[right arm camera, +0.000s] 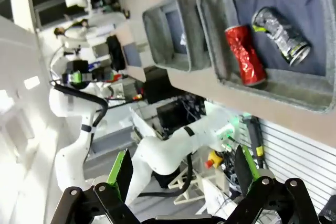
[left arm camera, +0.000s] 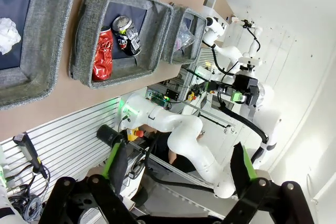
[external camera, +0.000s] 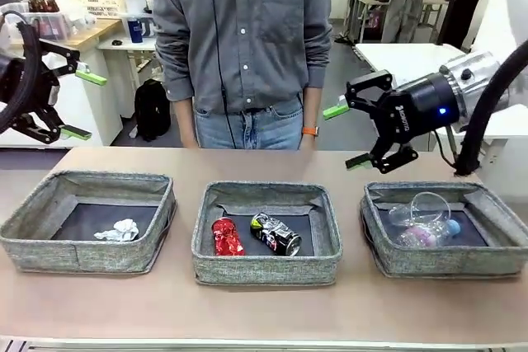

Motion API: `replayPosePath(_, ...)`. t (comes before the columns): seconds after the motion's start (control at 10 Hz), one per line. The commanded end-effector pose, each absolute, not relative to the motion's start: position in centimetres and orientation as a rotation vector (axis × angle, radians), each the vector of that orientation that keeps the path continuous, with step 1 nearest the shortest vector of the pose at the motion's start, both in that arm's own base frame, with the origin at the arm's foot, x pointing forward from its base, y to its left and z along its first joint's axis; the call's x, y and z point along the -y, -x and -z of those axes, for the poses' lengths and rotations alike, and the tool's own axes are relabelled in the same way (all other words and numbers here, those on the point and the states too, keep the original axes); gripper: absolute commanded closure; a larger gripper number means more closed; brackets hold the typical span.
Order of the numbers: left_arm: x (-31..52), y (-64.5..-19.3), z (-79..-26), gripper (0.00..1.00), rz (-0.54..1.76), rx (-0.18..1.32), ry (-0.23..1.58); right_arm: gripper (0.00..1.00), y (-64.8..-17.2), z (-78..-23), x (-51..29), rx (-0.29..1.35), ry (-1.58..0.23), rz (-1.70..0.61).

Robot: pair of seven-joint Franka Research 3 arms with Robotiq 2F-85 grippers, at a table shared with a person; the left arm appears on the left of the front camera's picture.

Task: Sort the waste into the appropriate baskets.
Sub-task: Place the picked waste into the Fabric basket indicated by the person.

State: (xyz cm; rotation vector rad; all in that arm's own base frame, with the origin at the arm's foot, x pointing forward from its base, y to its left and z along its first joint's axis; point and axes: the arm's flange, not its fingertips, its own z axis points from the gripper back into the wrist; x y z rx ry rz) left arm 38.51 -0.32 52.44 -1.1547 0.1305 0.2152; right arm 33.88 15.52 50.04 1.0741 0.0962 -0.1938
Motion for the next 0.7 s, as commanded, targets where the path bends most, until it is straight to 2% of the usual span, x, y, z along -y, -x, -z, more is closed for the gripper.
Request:
replayPosePath(0.0,0.36,-38.47,-52.59,0.0,-0.216,-0.121,1.166,0.0,-34.83,-50.59,-16.99,-0.122,-1.049,0.136)
replayPosePath(0.6,0.36,-38.47,-52.59,0.0,-0.216,-0.121,1.166,0.0,-34.83,-50.59,-16.99,-0.122,-1.049,0.136)
